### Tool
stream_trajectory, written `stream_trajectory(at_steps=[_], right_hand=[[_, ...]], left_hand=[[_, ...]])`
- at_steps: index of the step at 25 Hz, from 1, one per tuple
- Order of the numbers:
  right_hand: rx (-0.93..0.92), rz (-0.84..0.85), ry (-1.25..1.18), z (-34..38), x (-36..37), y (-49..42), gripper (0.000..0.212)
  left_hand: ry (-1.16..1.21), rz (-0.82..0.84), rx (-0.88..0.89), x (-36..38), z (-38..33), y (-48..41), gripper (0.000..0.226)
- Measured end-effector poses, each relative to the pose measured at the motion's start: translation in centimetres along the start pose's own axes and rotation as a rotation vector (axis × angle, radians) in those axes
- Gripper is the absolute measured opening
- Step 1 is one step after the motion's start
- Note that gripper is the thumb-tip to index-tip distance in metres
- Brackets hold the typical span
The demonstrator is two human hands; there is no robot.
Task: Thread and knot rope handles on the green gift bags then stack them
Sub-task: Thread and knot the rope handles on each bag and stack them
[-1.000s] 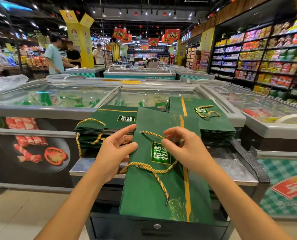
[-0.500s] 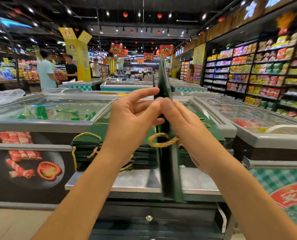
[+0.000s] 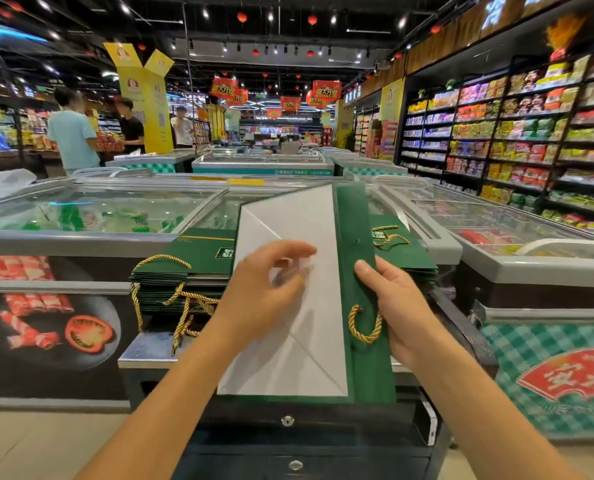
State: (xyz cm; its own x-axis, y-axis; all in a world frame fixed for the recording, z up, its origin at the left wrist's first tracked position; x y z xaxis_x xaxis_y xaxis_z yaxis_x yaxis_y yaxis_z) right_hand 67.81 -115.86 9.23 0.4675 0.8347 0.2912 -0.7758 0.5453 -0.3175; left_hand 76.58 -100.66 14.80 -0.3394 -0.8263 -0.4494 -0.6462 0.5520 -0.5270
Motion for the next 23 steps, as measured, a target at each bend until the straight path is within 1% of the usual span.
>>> stream_trajectory(at_steps=[2,3,5,7,9,12,13,16,17,19,21,23], right_hand=[[0.097,-0.024,0.038,-2.7,-1.8,-0.3,0.025],[0.134,-0.015,0.087,-3.8,-2.4,-0.4,0.025],[0.177,0.029,0.212,-5.3,-3.6,-0.6,0.027],[0.197,0.072,0.333,-5.8,-4.5,-0.7,0.028],[0.154,0.110,0.397,-5.5,-5.3,-1.0,0.031],[0.069,0.046,0.438,-4.4,-7.5,-1.5,0.027],[0.057,0.061,0.501,-4.1,-8.0,-1.3,0.028],[0.007,0.230,0.815,-3.8,-8.8,0.1,0.039],[0.004,0.251,0.838,-3.7,-8.9,0.5,0.038],[-0.016,0.250,0.835,-3.1,-8.9,1.0,0.026],[-0.059,0.312,0.846,-2.9,-8.0,1.3,0.014],[-0.086,0.386,0.886,-2.8,-7.4,1.5,0.012]], left_hand=[[-0.384,0.118,0.044,2.8,3.3,0.9,0.042],[-0.518,0.178,0.031,4.1,5.2,1.4,0.053],[-0.698,0.231,0.027,5.8,7.8,2.2,0.063],[-0.807,0.216,0.056,6.6,8.7,2.8,0.061],[-0.844,0.185,0.073,6.6,9.0,2.9,0.060],[-0.887,0.184,0.064,6.7,9.4,2.9,0.060],[-0.901,0.186,0.062,6.8,9.6,2.9,0.061],[-0.895,0.181,0.064,6.9,9.7,3.0,0.061],[-0.887,0.183,0.065,6.9,9.8,3.0,0.061],[-0.880,0.183,0.065,6.9,9.9,3.0,0.062],[-0.875,0.181,0.061,6.9,9.9,3.0,0.061],[-0.872,0.179,0.062,6.9,9.9,3.0,0.061]])
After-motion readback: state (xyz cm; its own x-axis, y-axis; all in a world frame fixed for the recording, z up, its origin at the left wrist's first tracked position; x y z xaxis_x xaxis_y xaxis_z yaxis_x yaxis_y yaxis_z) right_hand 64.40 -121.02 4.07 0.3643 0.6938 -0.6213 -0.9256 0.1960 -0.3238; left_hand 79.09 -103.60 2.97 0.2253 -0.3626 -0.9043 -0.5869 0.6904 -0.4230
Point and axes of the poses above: each hand's wrist, its own y-axis away from the middle knuckle, its own x-axis out of the palm, z = x × y, the point moved 9 cm from there along -y, towards the middle knuckle, and after that the axes turned 12 degrees about -x, right-handed, at the moved point
